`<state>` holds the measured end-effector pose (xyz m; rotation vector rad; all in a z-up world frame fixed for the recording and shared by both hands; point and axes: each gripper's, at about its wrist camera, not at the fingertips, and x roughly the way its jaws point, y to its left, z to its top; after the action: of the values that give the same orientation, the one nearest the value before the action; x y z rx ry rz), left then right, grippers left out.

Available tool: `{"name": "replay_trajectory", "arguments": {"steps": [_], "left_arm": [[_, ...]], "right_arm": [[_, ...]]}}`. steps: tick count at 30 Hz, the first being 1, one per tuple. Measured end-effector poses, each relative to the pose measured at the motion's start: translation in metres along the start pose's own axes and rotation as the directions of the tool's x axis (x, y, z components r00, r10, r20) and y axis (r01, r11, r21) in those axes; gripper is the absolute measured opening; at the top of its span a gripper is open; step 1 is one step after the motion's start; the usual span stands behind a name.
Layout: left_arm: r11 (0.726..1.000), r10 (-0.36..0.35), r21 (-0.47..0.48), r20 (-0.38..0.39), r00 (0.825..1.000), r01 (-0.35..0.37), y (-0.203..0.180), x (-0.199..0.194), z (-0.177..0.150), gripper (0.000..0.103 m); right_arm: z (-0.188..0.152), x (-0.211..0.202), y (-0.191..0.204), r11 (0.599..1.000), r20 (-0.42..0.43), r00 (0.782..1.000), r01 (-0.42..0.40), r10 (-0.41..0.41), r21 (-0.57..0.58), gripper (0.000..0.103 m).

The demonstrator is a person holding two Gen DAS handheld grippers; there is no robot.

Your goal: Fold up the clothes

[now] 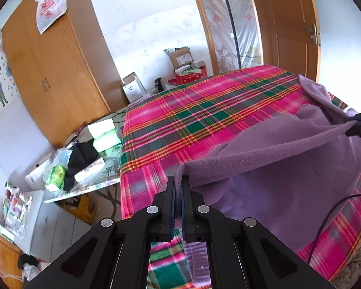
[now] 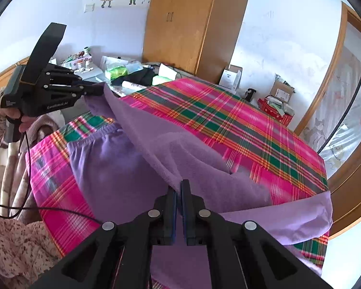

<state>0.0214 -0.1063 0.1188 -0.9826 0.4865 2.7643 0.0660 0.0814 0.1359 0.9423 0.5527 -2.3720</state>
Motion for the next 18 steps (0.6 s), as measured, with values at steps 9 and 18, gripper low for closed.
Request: {"name": "replay_trajectory", "arguments": {"steps": [9, 18], "left_arm": [[0.999, -0.014, 0.049, -0.031, 0.999, 0.016, -0.022, -0.003, -0.026, 0.004], [0.998, -0.034, 0.042, -0.057, 0.998, 0.036, -0.034, -0.002, -0.053, 0.004]], "right_arm": [[-0.031, -0.002, 0.007, 0.999, -0.031, 0.999, -0.036, 0.037, 0.035, 0.004], [-0.058, 0.010, 0.014, 0.996, -0.081, 0.994, -0.072, 0.076, 0.052, 0.004]]}}
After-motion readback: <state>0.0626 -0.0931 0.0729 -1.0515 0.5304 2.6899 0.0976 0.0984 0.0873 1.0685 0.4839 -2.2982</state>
